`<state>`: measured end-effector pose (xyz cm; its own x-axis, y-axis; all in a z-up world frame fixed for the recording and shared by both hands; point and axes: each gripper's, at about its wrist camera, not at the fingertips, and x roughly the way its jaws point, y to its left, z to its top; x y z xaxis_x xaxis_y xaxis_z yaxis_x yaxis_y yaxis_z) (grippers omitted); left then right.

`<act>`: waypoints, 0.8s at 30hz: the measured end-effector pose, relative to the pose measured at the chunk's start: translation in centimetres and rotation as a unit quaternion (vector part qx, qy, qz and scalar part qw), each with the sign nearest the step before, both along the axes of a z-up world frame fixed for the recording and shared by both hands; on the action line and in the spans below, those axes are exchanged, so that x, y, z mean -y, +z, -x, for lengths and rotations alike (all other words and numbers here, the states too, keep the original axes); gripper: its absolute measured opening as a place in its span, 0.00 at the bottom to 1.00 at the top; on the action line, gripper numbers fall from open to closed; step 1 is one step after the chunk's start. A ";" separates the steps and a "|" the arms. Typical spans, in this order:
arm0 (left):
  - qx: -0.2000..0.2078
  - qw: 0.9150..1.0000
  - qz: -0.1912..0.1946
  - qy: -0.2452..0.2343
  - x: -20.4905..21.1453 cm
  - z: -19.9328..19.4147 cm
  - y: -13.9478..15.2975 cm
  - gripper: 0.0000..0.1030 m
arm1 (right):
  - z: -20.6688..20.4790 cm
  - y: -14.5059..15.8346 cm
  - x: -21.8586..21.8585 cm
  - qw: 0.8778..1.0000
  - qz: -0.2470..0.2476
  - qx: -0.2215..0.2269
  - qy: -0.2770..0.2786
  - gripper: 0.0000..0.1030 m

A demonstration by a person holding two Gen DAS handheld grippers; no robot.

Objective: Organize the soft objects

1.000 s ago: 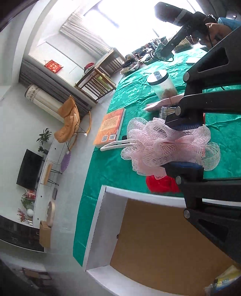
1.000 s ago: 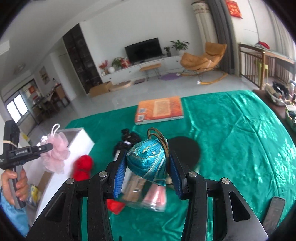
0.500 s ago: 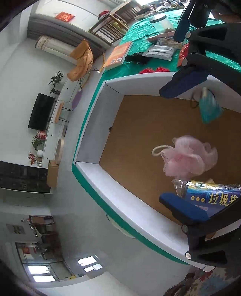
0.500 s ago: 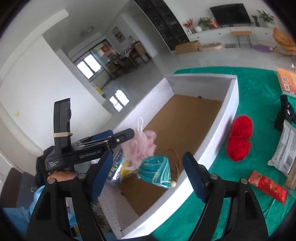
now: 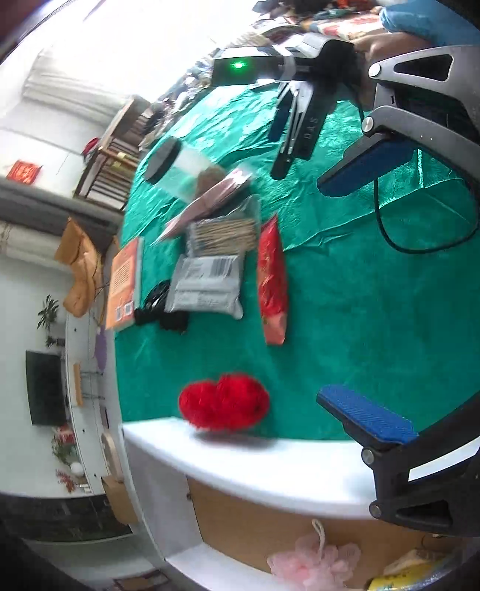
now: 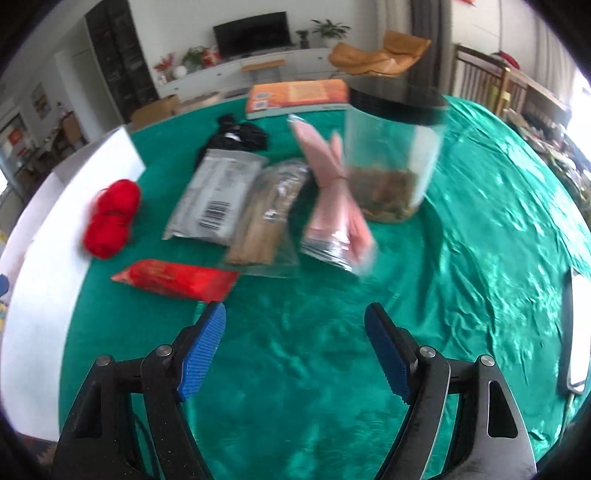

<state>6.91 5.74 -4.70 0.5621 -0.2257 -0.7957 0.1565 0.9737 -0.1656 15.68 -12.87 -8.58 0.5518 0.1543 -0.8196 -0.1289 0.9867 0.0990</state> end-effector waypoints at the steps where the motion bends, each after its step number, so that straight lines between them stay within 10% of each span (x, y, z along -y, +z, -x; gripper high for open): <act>1: -0.008 1.000 -0.017 -0.006 1.2 -0.6 -1.2 0.98 | -0.2 -0.7 1.1 1.000 0.007 -0.003 -0.018 0.78; 10: -0.038 0.995 -0.069 0.053 -0.3 -4.7 -8.3 0.98 | -0.9 -2.3 4.3 0.998 0.028 -0.003 -0.062 0.78; 24: 0.000 0.995 -0.079 0.054 -1.0 -4.3 -8.6 1.00 | -0.9 -3.0 3.5 0.997 0.049 0.000 -0.057 0.84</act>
